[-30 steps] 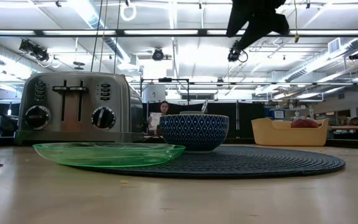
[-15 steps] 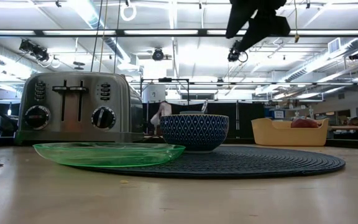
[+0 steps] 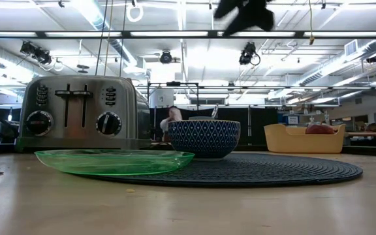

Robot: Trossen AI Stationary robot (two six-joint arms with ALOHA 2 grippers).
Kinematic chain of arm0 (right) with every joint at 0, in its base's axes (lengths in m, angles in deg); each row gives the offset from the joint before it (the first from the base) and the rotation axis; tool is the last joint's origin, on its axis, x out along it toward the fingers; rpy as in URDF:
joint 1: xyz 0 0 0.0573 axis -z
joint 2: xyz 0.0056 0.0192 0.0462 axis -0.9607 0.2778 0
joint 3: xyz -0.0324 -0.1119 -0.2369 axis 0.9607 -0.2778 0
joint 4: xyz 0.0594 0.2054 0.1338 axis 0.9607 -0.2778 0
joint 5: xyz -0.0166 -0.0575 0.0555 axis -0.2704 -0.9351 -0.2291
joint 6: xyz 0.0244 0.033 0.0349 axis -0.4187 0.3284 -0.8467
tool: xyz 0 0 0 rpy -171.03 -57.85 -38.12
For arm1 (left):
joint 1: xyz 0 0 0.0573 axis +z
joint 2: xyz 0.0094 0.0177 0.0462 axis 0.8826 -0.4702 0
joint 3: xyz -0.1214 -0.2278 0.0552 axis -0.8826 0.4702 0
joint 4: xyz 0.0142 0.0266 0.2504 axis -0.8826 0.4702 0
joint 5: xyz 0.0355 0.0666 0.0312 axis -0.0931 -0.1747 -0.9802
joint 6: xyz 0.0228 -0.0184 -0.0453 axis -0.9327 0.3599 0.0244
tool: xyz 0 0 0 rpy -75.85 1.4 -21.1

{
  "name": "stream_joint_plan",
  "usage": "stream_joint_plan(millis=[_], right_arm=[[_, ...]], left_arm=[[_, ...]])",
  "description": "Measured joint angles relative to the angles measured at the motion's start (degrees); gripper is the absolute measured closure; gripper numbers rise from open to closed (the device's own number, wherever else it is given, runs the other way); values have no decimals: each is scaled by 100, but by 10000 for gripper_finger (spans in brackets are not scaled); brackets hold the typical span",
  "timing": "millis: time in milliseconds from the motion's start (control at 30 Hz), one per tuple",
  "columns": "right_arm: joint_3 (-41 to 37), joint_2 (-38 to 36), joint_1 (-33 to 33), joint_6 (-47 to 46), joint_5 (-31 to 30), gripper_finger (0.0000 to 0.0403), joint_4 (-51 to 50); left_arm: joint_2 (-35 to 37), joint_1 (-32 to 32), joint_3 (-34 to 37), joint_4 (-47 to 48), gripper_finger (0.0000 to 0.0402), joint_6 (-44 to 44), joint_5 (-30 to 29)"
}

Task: Arrange a breakfast setting
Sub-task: Pour the cereal from the box into the yellow bowl on the placemat

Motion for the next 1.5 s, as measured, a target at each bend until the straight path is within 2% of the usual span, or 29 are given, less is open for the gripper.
stream_joint_plan(millis=[133, 267, 567, 700, 833, 1000, 1133, 1267, 1400, 1500], right_arm=[[0, -2, -323, 1550, 314, 180, 753], [0, -2, -514, 2399, 370, 181, 1060], [0, -2, -558, 2614, 409, 178, 1143], [0, -2, -583, 2370, 585, 164, 1144], [0, -2, -705, 1944, 823, 130, 1141], [-148, -7, -839, 1279, 818, 90, 1147], [-347, -41, -1027, 713, 822, 81, 1106], [-419, -293, -1288, 266, 654, 83, 992], [-499, -537, -1569, -218, 299, 84, 702], [-1076, -668, -1774, -508, 155, 84, 1833]], left_arm=[[-5, 0, 153, -428, 297, -128, 34], [-111, 0, 164, -706, 381, -365, -3], [-277, 28, 164, -1593, 397, -1983, 129], [-304, 132, 161, -1599, 398, -2661, 5], [-306, 400, 161, -1784, 399, -3461, -213], [-306, 755, 161, -2331, 400, -4322, -303], [-307, 931, 145, -2598, 400, -4654, -303], [-313, 986, -213, -2573, 401, -4899, -347], [-312, 1121, -829, -2297, 401, -5267, -848], [-299, 1293, -1247, -2018, 401, -5673, -1267]])
